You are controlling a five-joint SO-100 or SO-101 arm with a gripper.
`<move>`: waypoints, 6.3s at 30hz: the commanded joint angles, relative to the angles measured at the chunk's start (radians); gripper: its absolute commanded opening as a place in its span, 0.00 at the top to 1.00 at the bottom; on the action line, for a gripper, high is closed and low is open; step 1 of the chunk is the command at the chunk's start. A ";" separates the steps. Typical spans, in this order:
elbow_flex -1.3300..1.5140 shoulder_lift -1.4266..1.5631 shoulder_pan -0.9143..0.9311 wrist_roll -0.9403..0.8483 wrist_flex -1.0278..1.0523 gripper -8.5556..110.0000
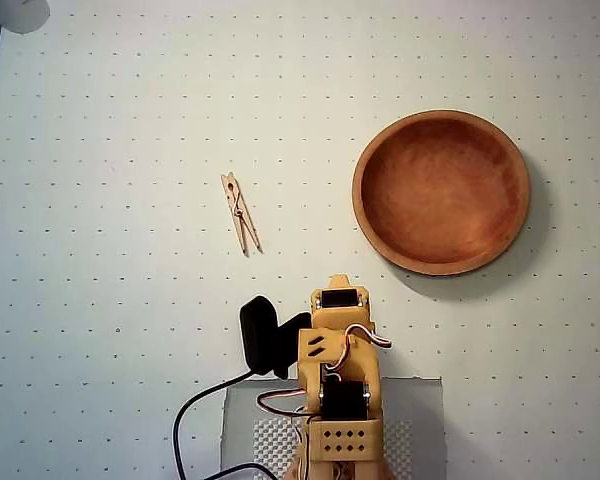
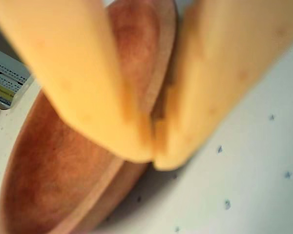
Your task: Grasp a clothespin and put it in the bowl.
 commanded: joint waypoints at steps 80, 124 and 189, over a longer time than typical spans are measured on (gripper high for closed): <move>-1.750 -1.445 -0.092 -1.080 0.407 0.95; -2.306 -2.200 -0.255 -1.605 0.822 0.95; -2.608 -2.491 -0.236 -1.601 0.808 0.71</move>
